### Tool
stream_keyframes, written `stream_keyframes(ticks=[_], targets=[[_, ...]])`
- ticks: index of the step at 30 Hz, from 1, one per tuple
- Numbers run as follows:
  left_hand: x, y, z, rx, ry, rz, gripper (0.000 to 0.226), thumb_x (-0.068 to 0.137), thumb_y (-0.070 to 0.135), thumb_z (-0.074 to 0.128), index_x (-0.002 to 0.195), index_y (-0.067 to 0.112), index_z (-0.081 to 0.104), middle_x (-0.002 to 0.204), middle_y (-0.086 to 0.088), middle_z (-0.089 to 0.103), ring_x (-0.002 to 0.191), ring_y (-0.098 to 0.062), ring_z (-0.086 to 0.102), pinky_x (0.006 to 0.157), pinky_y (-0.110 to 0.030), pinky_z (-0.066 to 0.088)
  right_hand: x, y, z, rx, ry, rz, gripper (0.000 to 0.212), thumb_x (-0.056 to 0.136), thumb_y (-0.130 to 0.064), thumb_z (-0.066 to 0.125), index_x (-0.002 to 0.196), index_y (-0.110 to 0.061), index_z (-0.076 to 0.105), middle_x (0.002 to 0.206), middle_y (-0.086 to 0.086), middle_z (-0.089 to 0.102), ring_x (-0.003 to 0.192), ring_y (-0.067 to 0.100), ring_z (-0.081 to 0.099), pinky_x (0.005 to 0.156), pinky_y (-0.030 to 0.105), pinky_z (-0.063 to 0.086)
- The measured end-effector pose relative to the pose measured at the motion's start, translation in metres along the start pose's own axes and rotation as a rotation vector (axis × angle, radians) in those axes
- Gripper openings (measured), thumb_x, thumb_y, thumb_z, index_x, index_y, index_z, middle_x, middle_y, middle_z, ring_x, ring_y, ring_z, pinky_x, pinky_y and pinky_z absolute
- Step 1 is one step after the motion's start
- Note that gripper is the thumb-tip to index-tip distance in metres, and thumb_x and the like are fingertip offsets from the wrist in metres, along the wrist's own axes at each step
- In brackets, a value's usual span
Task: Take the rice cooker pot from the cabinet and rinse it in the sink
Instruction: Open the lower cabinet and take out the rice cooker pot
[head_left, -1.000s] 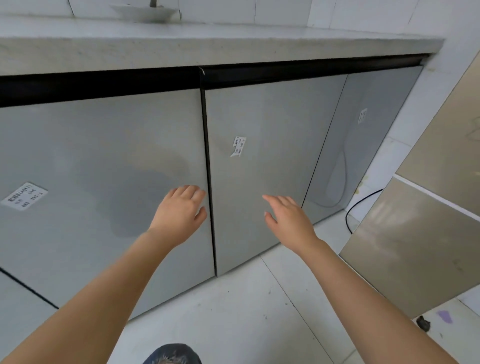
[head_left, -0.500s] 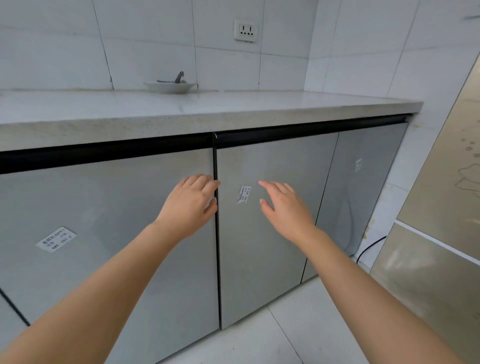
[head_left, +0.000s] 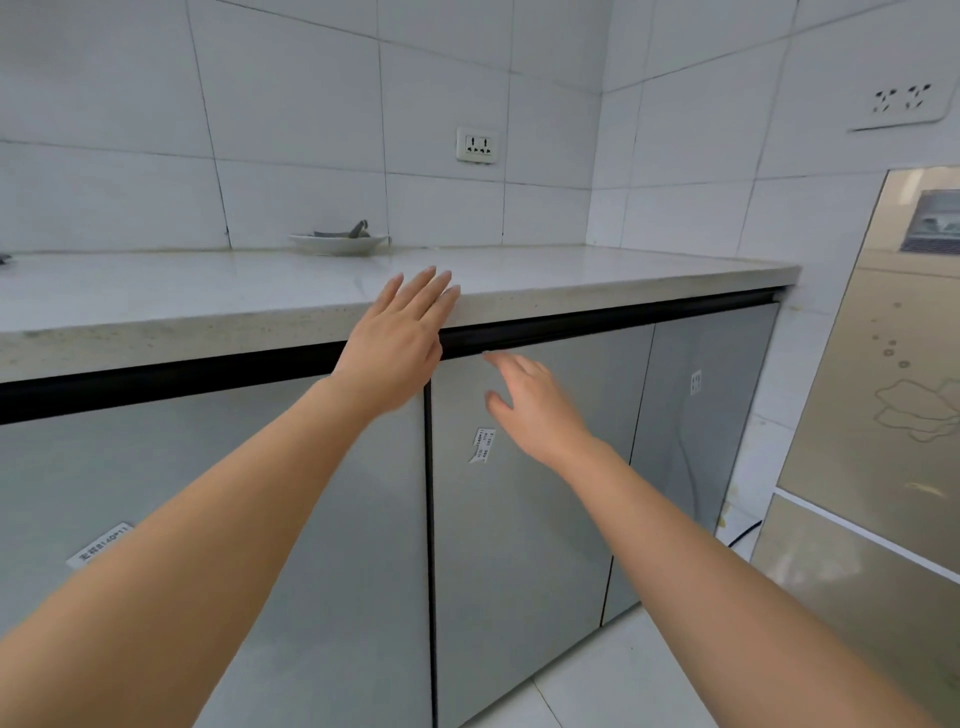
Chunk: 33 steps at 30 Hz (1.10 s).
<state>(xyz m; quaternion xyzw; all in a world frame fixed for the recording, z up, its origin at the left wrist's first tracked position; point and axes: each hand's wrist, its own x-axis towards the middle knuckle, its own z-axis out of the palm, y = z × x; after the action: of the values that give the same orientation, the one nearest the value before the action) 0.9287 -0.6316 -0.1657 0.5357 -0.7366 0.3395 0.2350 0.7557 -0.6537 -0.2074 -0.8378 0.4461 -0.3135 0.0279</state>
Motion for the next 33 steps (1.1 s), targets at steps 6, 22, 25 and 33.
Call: stream_keyframes(ticks=[6,22,25,33], targets=[[0.02,-0.011,0.017,-0.062,-0.04,-0.034,0.05,0.093,0.0,0.035,0.142,0.01,0.035,0.148,-0.007,0.04,0.141,-0.021,0.028,0.117,-0.033,0.006,0.013,0.001,-0.001,0.043,0.02,-0.005,0.054,0.093,-0.015,0.044,0.145,-0.014,0.028,0.151,0.003,0.031,0.137,0.023,0.028,0.109,0.033,0.028],[0.023,-0.021,0.02,-0.166,0.011,-0.004,0.072,0.072,-0.02,0.04,0.137,0.009,0.043,0.142,-0.01,0.047,0.131,-0.025,0.044,0.113,-0.034,0.021,0.032,0.005,0.025,-0.015,-0.02,-0.024,0.051,0.091,-0.015,0.047,0.14,-0.011,0.033,0.146,0.005,0.037,0.132,0.023,0.037,0.099,0.033,0.036],[0.022,-0.021,0.021,-0.169,0.019,-0.005,0.072,0.072,-0.02,0.04,0.137,0.01,0.044,0.142,-0.01,0.048,0.131,-0.025,0.045,0.114,-0.034,0.02,0.031,0.007,0.028,-0.058,-0.02,-0.038,0.056,0.089,-0.014,0.047,0.143,-0.013,0.031,0.149,0.003,0.031,0.133,0.023,0.035,0.1,0.035,0.037],[0.022,-0.018,0.021,-0.194,0.052,-0.055,0.07,0.072,-0.021,0.036,0.134,0.008,0.048,0.138,-0.01,0.052,0.129,-0.025,0.047,0.114,-0.035,0.021,0.021,0.015,0.027,-0.073,0.109,-0.053,0.05,0.085,-0.006,0.044,0.134,-0.016,0.043,0.137,-0.002,0.044,0.125,0.018,0.039,0.082,0.031,0.042]])
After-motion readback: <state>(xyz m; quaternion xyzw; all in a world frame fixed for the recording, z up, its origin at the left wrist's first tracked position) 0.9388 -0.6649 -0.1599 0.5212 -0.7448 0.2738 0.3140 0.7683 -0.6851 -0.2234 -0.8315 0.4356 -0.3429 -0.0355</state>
